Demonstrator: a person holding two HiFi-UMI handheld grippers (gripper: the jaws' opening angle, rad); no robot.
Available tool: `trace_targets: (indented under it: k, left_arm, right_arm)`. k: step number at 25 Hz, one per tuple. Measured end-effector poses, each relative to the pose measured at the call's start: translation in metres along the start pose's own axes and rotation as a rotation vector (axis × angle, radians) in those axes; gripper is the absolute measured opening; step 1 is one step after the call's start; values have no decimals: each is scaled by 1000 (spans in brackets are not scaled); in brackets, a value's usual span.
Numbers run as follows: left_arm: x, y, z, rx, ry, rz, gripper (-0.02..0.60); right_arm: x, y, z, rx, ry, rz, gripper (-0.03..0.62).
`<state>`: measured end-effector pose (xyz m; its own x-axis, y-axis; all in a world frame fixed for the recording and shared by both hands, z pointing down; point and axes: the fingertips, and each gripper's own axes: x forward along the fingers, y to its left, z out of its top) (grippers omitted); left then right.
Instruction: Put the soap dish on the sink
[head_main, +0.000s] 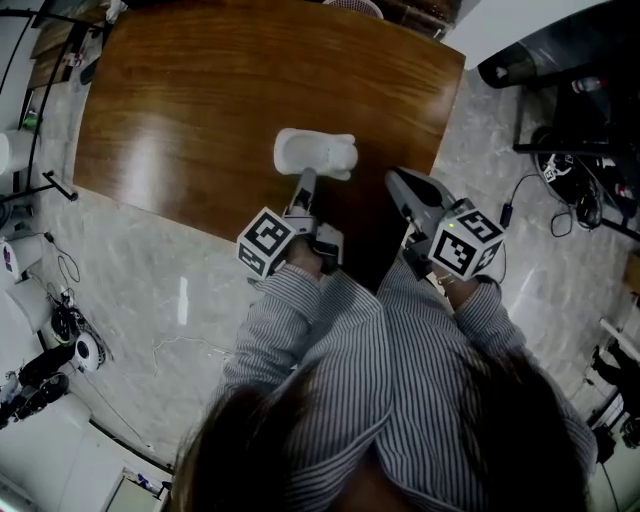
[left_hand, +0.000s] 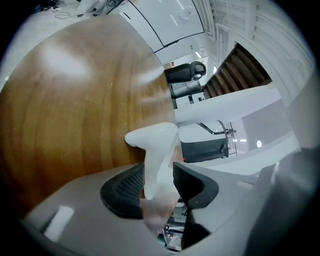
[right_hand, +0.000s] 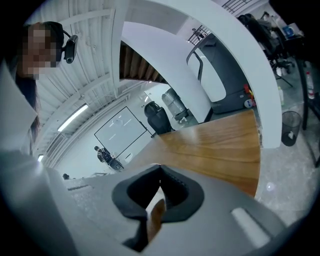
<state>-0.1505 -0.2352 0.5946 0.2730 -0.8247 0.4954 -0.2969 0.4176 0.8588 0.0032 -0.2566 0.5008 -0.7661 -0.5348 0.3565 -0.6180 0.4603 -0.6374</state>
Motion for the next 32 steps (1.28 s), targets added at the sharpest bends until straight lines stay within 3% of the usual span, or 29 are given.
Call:
trace_targets:
  k: [9,15,19,21,32]
  left_arm:
    - [-53,-51,-6,155,-35,-173,41]
    - [-68,-95,1,351,-72,-264,0]
    - [-75,-104,-5,549,-60,-262,0]
    - [-78,-106,-11,613,-35,-264,0]
    - [-75,-113,-38,777,90,-287,0]
  right_arm:
    - [-6,46,-7,-105,49,80,2]
    - [-7,63,-4,-185,78,118,2]
    - [-8,72,1,-234,74,137,2]
    - [-8,76,0,-250,79,137,2]
    - [-7,78,-11,-279,119,144,2]
